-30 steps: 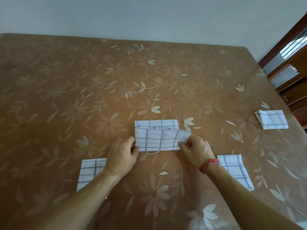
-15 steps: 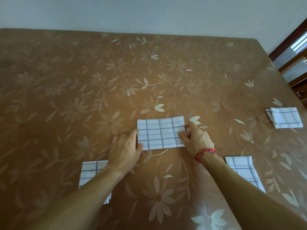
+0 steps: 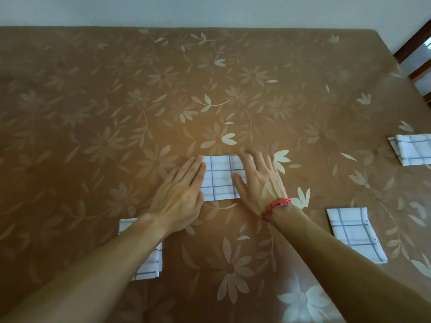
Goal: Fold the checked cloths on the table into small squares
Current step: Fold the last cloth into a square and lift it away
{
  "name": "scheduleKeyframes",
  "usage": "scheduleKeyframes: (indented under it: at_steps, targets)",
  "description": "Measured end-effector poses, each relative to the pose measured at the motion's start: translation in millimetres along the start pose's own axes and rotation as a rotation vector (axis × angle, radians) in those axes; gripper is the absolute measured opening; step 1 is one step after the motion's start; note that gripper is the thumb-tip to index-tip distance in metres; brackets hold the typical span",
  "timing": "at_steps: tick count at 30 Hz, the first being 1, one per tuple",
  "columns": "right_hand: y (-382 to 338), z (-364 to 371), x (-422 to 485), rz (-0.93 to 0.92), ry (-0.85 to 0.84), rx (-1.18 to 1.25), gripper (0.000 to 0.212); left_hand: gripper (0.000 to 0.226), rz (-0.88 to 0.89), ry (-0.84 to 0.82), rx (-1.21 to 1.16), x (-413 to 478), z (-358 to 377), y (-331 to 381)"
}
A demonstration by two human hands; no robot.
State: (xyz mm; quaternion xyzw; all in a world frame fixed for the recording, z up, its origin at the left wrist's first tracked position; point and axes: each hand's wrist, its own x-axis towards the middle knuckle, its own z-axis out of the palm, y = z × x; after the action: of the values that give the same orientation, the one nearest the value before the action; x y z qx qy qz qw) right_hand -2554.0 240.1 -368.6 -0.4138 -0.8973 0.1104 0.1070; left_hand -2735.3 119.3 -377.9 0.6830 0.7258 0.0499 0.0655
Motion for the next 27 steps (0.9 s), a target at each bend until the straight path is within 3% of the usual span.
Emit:
scheduleKeyframes:
  at_steps: [5,13,27]
  targets:
    - [-21,18,-3,-0.162,-0.188,-0.038,0.061,0.065,-0.001,-0.069,0.021,4,3,-1]
    - [-45,33,3,-0.254,-0.287,-0.014,0.066,0.066,0.010,-0.078,0.028,6,8,-4]
    - [-17,33,1,-0.180,-0.359,-0.146,0.077,0.070,0.002,-0.231,0.052,7,9,-11]
